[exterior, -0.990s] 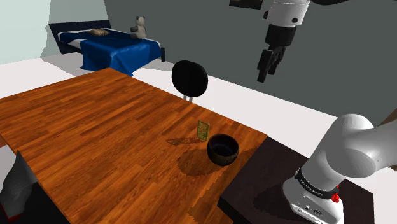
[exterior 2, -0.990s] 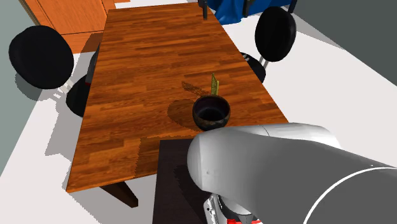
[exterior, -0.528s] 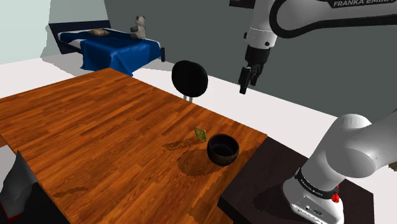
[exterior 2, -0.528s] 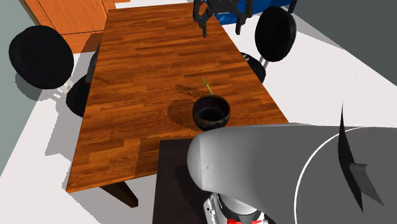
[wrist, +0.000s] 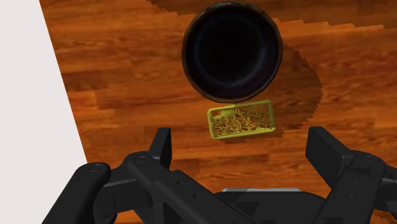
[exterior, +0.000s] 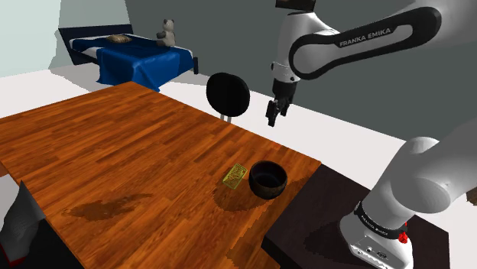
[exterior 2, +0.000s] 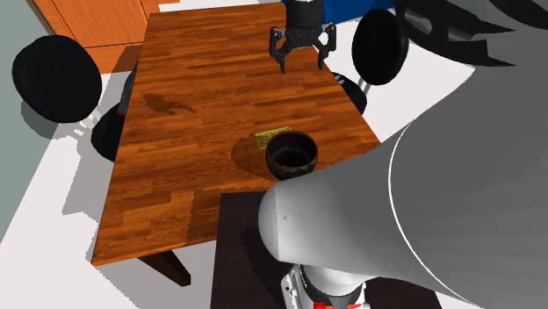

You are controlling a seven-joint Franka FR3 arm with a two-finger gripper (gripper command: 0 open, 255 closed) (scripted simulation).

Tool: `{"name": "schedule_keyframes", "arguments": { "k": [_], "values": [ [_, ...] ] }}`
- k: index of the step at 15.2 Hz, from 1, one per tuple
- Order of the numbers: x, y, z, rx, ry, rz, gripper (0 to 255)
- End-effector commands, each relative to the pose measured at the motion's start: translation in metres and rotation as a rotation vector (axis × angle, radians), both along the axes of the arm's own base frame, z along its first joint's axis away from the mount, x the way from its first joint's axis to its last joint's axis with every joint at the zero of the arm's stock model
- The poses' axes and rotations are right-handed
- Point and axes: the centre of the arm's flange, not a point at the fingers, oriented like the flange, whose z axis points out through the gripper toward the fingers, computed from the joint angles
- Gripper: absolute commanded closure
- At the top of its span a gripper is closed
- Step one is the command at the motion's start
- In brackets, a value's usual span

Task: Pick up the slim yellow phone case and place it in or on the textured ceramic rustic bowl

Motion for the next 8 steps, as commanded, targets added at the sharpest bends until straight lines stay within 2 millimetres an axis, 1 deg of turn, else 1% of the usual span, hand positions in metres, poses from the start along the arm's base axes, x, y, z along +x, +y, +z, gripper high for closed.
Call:
{"name": "schedule_keyframes", "arguments": {
  "k": [1, 8],
  "values": [
    [0.015, 0.000, -0.019, -0.003, -0.005, 0.008, 0],
    [0.070, -0.002, -0.092, -0.015, -0.014, 0.037, 0]
  ]
}}
